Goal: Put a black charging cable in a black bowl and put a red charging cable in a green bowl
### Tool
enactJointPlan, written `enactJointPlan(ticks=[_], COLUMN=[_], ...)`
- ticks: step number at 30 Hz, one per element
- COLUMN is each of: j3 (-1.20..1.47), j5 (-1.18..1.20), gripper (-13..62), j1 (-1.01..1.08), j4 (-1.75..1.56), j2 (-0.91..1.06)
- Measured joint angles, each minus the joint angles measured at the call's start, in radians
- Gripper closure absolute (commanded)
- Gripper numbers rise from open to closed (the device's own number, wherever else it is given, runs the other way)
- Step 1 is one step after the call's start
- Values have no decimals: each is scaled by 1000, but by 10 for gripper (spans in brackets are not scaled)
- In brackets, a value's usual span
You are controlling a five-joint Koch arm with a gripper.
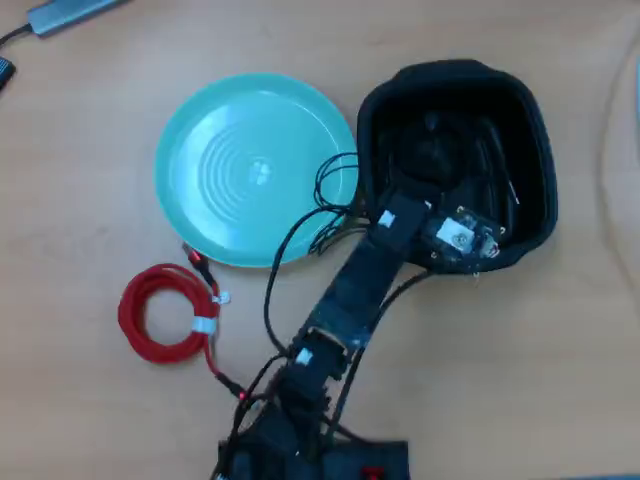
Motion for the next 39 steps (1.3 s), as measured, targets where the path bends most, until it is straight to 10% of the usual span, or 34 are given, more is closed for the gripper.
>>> enactJointPlan(ticks=[17, 39], j3=[-21, 568], j5=[3, 6], gripper=[145, 140], j1=[-541, -1307], j4=[314, 408], j2=[301, 399])
